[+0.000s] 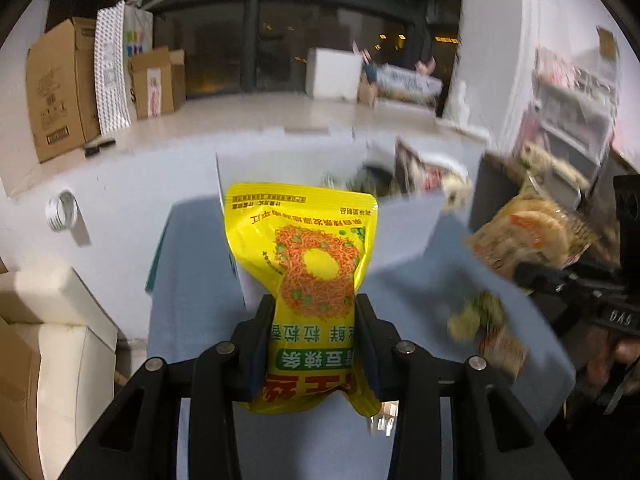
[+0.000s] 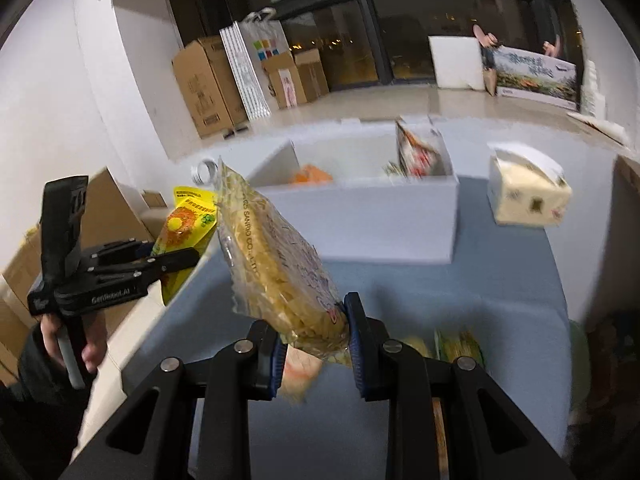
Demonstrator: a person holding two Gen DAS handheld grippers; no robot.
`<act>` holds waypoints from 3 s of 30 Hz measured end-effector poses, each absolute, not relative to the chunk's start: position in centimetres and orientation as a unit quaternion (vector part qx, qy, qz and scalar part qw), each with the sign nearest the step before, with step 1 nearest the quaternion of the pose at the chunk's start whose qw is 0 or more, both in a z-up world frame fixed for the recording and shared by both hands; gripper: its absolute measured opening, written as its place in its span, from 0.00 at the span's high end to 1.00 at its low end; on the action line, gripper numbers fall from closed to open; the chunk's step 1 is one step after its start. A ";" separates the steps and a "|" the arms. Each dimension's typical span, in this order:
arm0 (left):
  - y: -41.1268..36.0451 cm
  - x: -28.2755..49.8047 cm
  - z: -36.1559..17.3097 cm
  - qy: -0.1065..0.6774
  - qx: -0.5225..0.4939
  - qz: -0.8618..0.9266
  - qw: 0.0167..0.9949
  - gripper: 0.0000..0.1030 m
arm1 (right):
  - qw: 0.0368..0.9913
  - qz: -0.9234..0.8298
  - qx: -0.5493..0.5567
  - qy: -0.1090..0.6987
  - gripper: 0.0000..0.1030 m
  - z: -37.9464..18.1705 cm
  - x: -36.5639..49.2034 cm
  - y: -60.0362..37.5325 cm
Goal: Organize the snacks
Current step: 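Lower both bags into the white box and open both grippers, then grasp the green garlic-flavor bag with the right gripper while the left grasps the round bread packet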
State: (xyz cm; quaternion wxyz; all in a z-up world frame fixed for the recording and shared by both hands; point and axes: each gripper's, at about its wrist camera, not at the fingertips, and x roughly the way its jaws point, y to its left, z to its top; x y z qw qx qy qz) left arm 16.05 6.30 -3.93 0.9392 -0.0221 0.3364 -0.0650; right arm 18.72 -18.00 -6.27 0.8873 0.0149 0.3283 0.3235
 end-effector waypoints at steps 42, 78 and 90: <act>4.0 24.5 -0.5 0.332 0.011 -0.043 0.942 0.00 | 0.913 0.288 0.066 0.281 0.00 0.5 30.5 -17.2; 0.9 7.8 -10.1 0.386 -0.039 -0.072 0.919 0.00 | 0.876 0.191 -0.055 0.440 0.44 -20.1 24.0 -25.1; 0.6 9.8 -11.7 0.413 -0.040 -0.067 0.907 0.00 | 0.896 0.213 -0.024 0.390 0.53 -16.7 20.8 -25.8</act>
